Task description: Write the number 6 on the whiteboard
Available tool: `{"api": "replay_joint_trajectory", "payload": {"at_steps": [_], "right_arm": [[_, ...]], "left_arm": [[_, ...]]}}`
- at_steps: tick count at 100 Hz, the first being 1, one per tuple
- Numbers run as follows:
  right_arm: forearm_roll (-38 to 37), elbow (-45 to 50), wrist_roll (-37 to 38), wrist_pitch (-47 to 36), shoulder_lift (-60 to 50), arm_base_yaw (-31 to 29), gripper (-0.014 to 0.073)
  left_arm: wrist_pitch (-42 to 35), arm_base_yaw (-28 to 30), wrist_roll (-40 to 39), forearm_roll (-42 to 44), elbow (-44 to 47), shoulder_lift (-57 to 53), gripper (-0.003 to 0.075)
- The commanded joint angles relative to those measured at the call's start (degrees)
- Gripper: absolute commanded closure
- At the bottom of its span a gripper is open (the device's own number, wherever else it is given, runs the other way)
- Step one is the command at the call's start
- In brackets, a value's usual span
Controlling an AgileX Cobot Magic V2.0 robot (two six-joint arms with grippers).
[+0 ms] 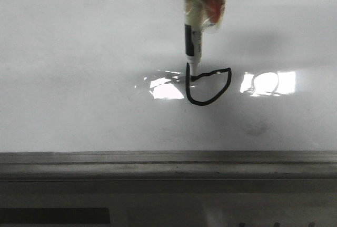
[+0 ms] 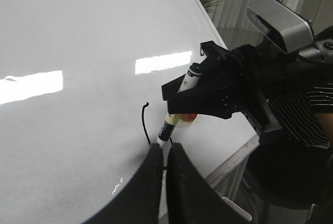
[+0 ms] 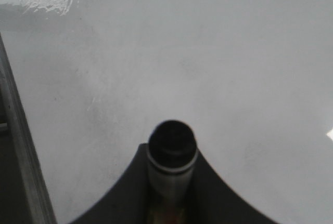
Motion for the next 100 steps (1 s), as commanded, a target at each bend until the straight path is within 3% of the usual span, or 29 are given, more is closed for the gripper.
{"api": "replay_joint_trajectory", "payload": {"at_steps": [1, 21, 44, 63, 71, 89, 100], "right_arm": [[-0.01, -2.02, -0.71, -1.02, 0.64, 0.07, 0.0636], [-0.01, -2.11, -0.71, 2.15, 0.27, 0.07, 0.0636], [0.04, -4.94, -0.71, 3.26, -9.85, 3.44, 0.0638], [2.69, -9.14, -0.71, 16.52, -15.14, 10.59, 0.0639], [3.98, -9.43, -0.71, 20.55, -15.46, 13.50, 0.0639], [7.02, -9.43, -0.71, 21.13, -14.67, 20.22, 0.0639], [7.02, -9.43, -0.71, 19.57, -13.73, 23.47, 0.0639]], "left_arm": [[0.06, -0.45, -0.36, -0.87, -1.37, 0.34, 0.0741], [1.16, -0.45, -0.36, -0.87, -1.37, 0.34, 0.0741], [3.53, -0.45, -0.46, -2.03, -1.37, 0.34, 0.0741], [4.04, -0.45, -0.46, -0.39, -1.68, 3.43, 0.0734], [6.83, -0.45, -0.46, 2.49, -3.19, 7.32, 0.0665], [13.80, -0.45, 2.61, 6.84, -9.12, 18.32, 0.0374], [16.82, -0.45, 8.84, 4.73, -12.34, 23.68, 0.0344]]}}
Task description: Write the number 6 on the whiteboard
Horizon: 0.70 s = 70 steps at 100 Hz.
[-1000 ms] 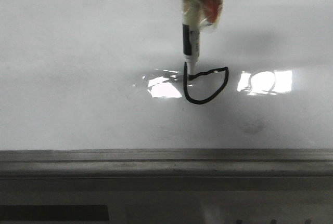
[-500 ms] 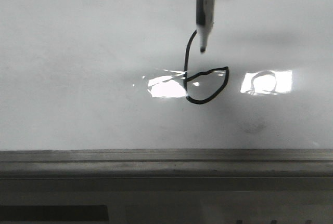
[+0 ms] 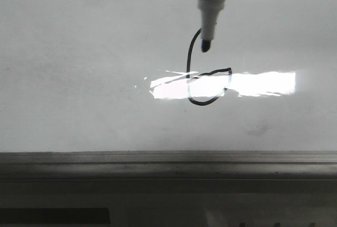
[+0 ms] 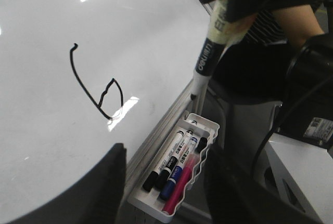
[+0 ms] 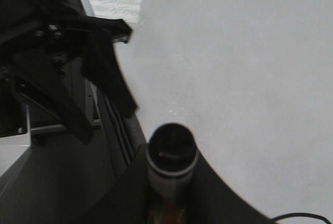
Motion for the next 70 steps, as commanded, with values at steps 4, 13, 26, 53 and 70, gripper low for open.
{"api": "replay_joint_trajectory", "payload": {"at_steps": [4, 13, 26, 53, 70], "right_arm": [[-0.14, -2.06, -0.50, -5.99, 0.93, 2.91, 0.0639], [-0.14, -2.06, -0.50, -7.02, 1.40, 4.25, 0.0639], [0.23, -2.06, -0.50, -8.92, 1.68, 5.22, 0.0639], [2.83, -2.06, -0.50, -9.29, 1.68, 5.44, 0.0639], [3.32, -2.06, -0.50, -9.50, 2.82, 5.44, 0.0639]], "left_arm": [[3.90, -0.45, 9.22, -5.56, -4.83, 5.22, 0.0344], [8.52, -0.45, 18.40, -13.39, -6.06, 8.05, 0.0344], [13.00, -0.45, 26.76, -23.65, -6.15, 11.01, 0.0344], [16.69, -0.45, 28.97, -30.45, -6.15, 13.82, 0.0433], [17.47, -0.45, 29.66, -30.96, -6.15, 13.95, 0.0510]]}}
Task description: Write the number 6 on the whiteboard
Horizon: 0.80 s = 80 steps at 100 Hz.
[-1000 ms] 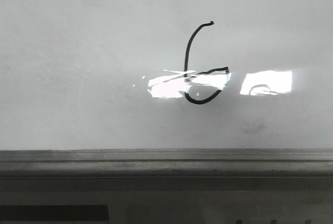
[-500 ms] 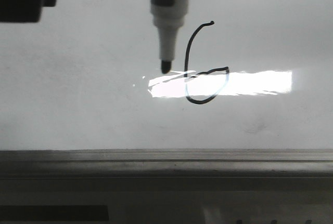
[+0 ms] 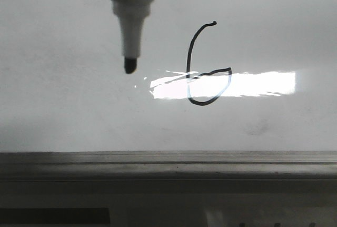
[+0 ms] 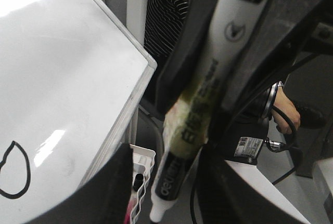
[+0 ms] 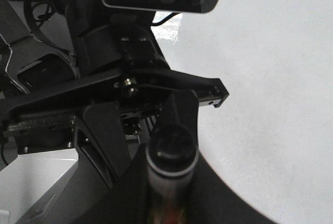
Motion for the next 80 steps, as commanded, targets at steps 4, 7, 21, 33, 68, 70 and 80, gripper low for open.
{"api": "replay_joint_trajectory", "payload": {"at_steps": [4, 7, 21, 33, 68, 70, 80], "right_arm": [[0.31, -2.06, -0.50, -4.83, 0.55, 0.19, 0.0640], [0.31, -2.06, -0.50, -5.30, 0.67, 0.19, 0.0639], [0.31, -2.06, -0.50, -7.98, 1.08, 0.19, 0.0639], [0.31, -1.96, -0.50, -8.15, 1.08, 0.19, 0.0639], [2.63, -1.96, -0.50, -5.43, 1.08, 0.19, 0.0517], [2.63, -1.96, -0.50, -4.95, 1.08, 0.19, 0.0477], [2.51, -1.96, -0.50, -3.22, 0.97, 0.19, 0.0256]], "left_arm": [[2.45, -0.45, 0.57, -3.87, -1.90, -0.11, 0.0532], [2.53, -0.45, 0.57, -3.87, -1.90, -0.11, 0.0549], [2.53, -0.45, 0.57, -3.87, -1.90, -0.11, 0.0664], [2.83, -0.45, 0.57, -3.87, -1.90, -0.11, 0.0741], [2.21, -0.45, -0.73, -4.18, -1.90, -0.11, 0.0741], [1.97, -0.45, -1.21, -4.27, -1.90, -0.11, 0.0741], [0.35, -0.45, -3.31, -4.27, -1.90, -0.11, 0.0741]]}}
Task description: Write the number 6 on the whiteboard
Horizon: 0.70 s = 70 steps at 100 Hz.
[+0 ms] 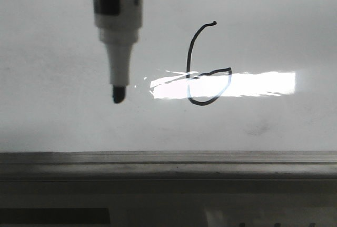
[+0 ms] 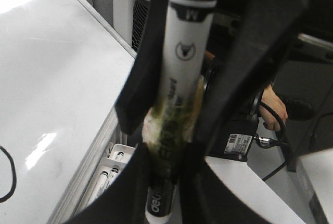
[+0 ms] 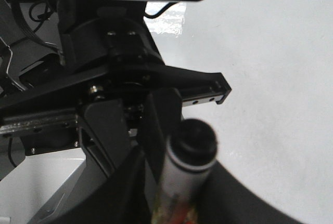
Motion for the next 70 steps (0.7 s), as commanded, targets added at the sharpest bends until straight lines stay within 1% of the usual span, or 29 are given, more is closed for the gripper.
{"api": "replay_joint_trajectory", "payload": {"at_steps": [1, 2, 6, 11, 17, 26, 33, 38, 39, 42, 44, 45, 47, 49, 50, 51, 53, 56, 62, 70], "right_arm": [[-0.14, -1.96, -0.77, -2.73, -0.36, -0.05, 0.0241], [-0.14, -2.07, -0.77, -2.61, -0.36, -0.02, 0.0211], [-0.14, -2.07, -0.77, -2.50, -1.14, -0.28, 0.0139], [-0.14, -2.07, -0.77, -2.50, -2.16, -0.89, 0.0098], [-0.24, -2.07, -0.77, -2.39, -4.05, -1.92, 0.0105], [-0.47, -2.07, -0.77, -1.51, -7.27, -3.88, 0.0144], [-0.69, -2.07, -0.77, -0.27, -9.90, -5.80, 0.0200], [-0.69, -2.07, -0.77, 0.81, -11.68, -7.27, 0.0260], [-0.69, -2.07, -0.77, 1.15, -12.17, -7.61, 0.0292], [-0.69, -2.07, -0.77, 1.84, -13.08, -8.11, 0.0329], [-0.69, -2.07, -0.77, 2.27, -13.72, -8.67, 0.0385], [-0.58, -2.07, -0.77, 2.40, -13.92, -8.78, 0.0385], [-0.58, -2.07, -0.77, 2.92, -14.53, -9.01, 0.0449], [-0.58, -2.07, -0.77, 3.14, -15.10, -9.17, 0.0482], [-0.58, -2.07, -0.77, 3.36, -15.46, -9.26, 0.0517], [-0.58, -2.07, -0.77, 3.36, -15.46, -9.26, 0.0535], [-0.58, -2.07, -0.77, 3.56, -16.09, -9.30, 0.0605], [-0.58, -2.07, -0.77, 3.78, -16.69, -9.30, 0.0669], [-0.44, -1.97, -0.77, 3.92, -17.61, -9.30, 0.0657], [-0.44, -1.97, -0.77, 4.17, -18.01, -9.30, 0.0657]], "left_arm": [[-1.12, -0.39, -3.40, -4.82, -1.90, -0.11, 0.0741], [-1.24, -0.39, -3.60, -4.82, -1.90, -0.11, 0.0741], [-2.16, -0.39, -4.63, -4.82, -1.90, -0.11, 0.0741], [-3.48, -0.39, -6.63, -4.60, -1.90, -0.11, 0.0741], [-5.45, -0.39, -9.11, -4.16, -1.79, -0.11, 0.0741], [-10.23, -0.39, -15.27, -1.70, -1.66, -0.11, 0.0741], [-14.57, -0.39, -20.65, -0.06, -1.66, -0.11, 0.0741], [-18.12, -0.39, -24.33, 0.45, -1.66, -0.11, 0.0741], [-19.18, -0.39, -25.30, 0.45, -1.66, -0.11, 0.0741], [-21.13, -0.39, -27.06, 0.45, -1.66, -0.11, 0.0741], [-22.47, -0.39, -28.12, 0.45, -1.66, -0.11, 0.0741], [-22.92, -0.39, -28.40, 0.45, -1.66, -0.11, 0.0741], [-24.21, -0.39, -29.24, 0.45, -1.66, -0.11, 0.0741], [-25.45, -0.39, -29.59, 0.45, -1.66, -0.11, 0.0741], [-26.23, -0.39, -29.68, 0.45, -1.66, -0.11, 0.0741], [-26.23, -0.39, -29.68, 0.45, -1.66, -0.11, 0.0741], [-27.37, -0.39, -29.68, 0.45, -1.66, -0.11, 0.0741], [-29.18, -0.39, -29.68, 0.45, -1.66, 0.00, 0.0741], [-31.65, -0.39, -29.68, 0.22, -1.66, 0.51, 0.0741], [-32.44, -0.39, -29.68, 0.08, -1.66, 2.15, 0.0741]]}}
